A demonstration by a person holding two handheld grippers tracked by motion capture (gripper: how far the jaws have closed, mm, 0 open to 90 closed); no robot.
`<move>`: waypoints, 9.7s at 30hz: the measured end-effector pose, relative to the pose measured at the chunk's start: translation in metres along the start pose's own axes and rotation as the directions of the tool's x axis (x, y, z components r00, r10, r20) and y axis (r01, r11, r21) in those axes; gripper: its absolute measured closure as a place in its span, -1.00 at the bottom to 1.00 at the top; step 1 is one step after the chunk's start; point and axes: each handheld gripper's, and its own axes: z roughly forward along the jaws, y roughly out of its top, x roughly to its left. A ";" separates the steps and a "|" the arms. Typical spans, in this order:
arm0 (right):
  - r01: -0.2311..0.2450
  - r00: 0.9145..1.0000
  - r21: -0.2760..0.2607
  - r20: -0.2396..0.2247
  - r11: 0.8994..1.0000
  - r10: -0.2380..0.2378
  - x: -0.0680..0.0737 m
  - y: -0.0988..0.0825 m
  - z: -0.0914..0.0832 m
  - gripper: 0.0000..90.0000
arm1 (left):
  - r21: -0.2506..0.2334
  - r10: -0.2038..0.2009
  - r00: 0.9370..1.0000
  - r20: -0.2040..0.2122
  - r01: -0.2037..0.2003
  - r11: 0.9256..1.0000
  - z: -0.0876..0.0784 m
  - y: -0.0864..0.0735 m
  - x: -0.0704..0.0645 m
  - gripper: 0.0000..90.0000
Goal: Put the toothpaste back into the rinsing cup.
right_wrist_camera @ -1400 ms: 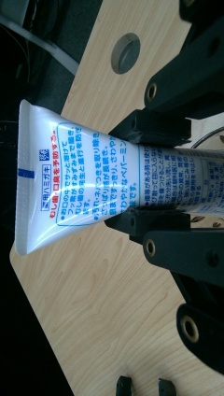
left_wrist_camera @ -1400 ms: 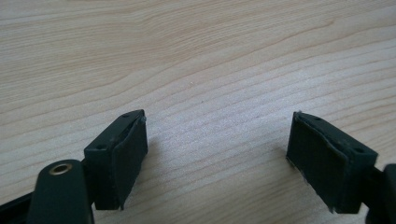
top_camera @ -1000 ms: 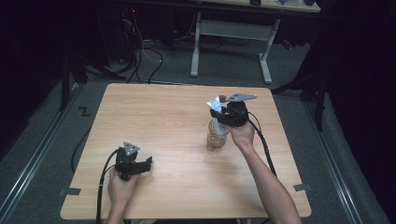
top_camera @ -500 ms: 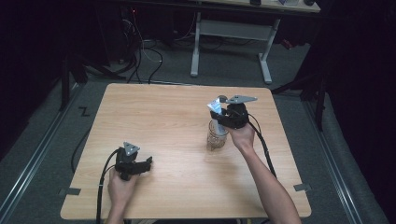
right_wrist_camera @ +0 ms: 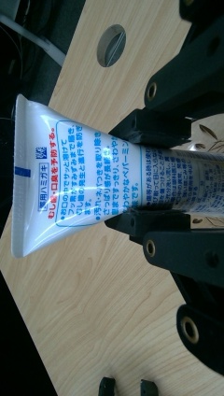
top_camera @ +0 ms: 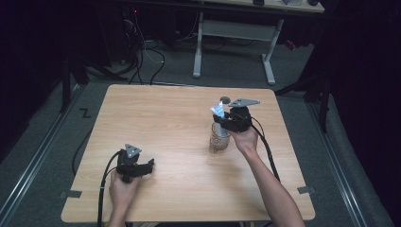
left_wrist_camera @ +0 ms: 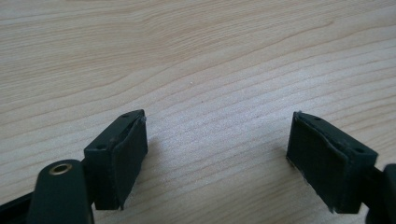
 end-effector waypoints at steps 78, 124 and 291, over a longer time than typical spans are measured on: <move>0.001 1.000 0.061 0.004 0.998 -0.001 -0.001 -0.030 0.004 0.38 | 0.000 0.001 1.000 -0.001 -0.001 1.000 0.000 0.000 0.000 -0.55; 0.042 0.998 0.050 0.035 0.998 -0.043 0.005 -0.043 -0.017 0.20 | -0.001 0.000 1.000 -0.001 0.000 1.000 0.000 0.000 0.000 -0.55; -0.202 0.968 0.043 0.158 0.978 0.193 -0.035 -0.138 -0.047 -0.01 | 0.001 0.001 1.000 -0.001 -0.001 1.000 0.000 0.000 0.000 -0.55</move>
